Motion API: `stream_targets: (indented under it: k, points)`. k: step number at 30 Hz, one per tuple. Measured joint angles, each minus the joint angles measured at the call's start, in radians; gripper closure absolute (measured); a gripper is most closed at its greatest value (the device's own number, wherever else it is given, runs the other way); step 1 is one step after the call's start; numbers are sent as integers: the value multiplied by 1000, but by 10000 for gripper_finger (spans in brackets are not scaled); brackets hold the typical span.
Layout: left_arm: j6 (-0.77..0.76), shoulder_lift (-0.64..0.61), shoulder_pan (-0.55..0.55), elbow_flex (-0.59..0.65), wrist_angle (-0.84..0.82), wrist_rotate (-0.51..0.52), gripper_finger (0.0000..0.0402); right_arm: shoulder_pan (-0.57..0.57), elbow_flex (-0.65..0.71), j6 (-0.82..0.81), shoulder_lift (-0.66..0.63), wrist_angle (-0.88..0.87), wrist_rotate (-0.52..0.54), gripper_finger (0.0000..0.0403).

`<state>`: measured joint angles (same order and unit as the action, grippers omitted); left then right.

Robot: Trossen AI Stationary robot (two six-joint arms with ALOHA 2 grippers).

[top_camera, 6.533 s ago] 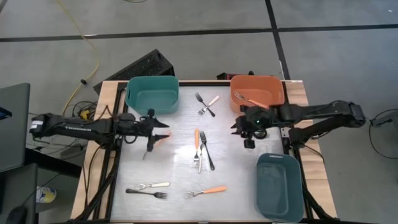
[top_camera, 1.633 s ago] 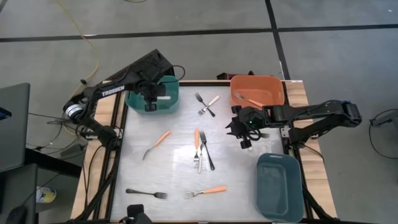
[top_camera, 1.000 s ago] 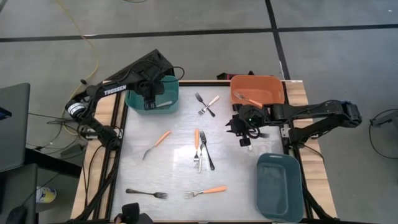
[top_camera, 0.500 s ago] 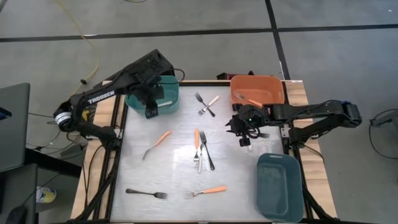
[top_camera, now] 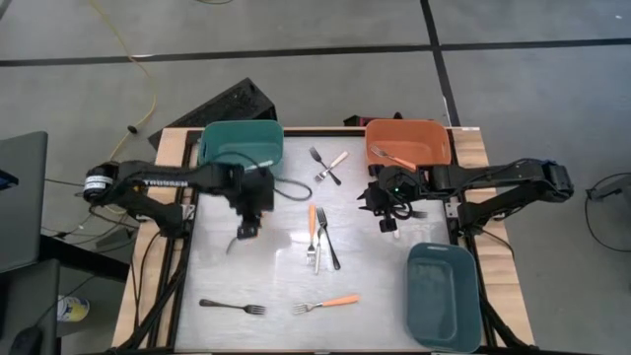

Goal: Sort silverware by color (type)
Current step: Put the bottom left black fork into the gray bin

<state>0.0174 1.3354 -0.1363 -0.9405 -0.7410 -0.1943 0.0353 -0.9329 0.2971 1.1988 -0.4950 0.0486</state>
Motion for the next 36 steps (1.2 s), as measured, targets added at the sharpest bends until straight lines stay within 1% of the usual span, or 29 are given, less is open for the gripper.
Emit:
stream_targets:
  k: [4,9,13,16,18,21,23,25,32,36]
  points:
    - [38,0,82,47,228,19,244,-2,0,-14,0,-9,0,266]
    - [126,0,138,49,387,45,244,-9,0,-54,0,-25,-1,266]
    - [179,0,148,49,486,53,244,-22,0,-92,0,-25,-1,266]
    - [173,6,149,49,489,49,244,-35,0,-119,0,-28,-1,266]
    - [120,9,151,49,453,21,244,-46,0,-130,0,-33,-2,266]
    - [-18,8,179,49,373,-67,244,-58,0,-140,0,-41,-2,266]
    - [-119,8,229,49,332,-108,244,-65,0,-129,0,-42,-1,266]
    - [-214,8,300,49,324,-98,244,-68,0,-102,0,-40,-1,266]
    - [-481,8,592,49,321,115,244,-59,0,-82,0,39,0,266]
    - [-646,8,744,49,308,266,244,-60,0,-103,0,76,0,266]
